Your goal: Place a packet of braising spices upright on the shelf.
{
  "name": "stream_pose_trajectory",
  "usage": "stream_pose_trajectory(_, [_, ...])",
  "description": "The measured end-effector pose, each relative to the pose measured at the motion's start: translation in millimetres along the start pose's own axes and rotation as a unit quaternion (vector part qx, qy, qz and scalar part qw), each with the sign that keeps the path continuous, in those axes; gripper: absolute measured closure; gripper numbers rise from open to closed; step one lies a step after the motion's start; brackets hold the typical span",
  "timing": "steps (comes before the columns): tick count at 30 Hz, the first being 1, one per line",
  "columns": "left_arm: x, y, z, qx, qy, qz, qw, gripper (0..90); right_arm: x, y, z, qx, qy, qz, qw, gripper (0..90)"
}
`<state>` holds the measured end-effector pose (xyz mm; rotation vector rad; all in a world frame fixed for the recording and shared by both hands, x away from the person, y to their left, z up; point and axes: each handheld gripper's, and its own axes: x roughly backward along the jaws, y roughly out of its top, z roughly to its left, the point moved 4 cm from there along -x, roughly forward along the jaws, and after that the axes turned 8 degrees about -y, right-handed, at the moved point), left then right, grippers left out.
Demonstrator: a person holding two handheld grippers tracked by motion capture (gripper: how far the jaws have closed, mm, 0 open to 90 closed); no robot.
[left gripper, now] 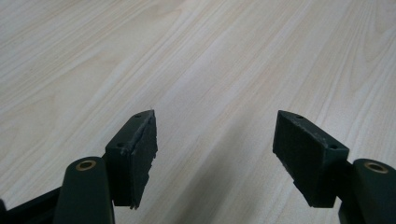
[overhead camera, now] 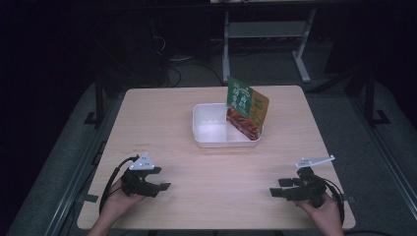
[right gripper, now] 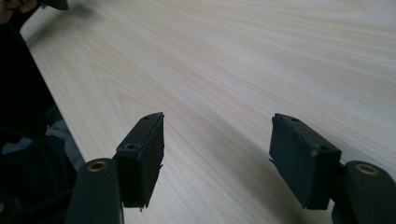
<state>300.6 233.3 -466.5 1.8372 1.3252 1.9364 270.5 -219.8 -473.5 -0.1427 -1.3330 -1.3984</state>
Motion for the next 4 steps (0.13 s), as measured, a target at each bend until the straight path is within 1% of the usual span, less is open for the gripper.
stream_pose_trajectory(1, [-0.4, -0.1, 0.0, -0.002, -0.001, 0.001, 1.0, 30.0, -0.3, -0.5, 1.2, 0.001, 0.006, 0.0, 1.0, 34.2])
stream_pose_trajectory(4, [-1.5, 0.3, -1.1, -0.004, -0.003, 0.001, 1.0, 29.9, -2.7, -0.4, 4.8, 0.011, 0.009, 0.004, 0.9999, 34.2])
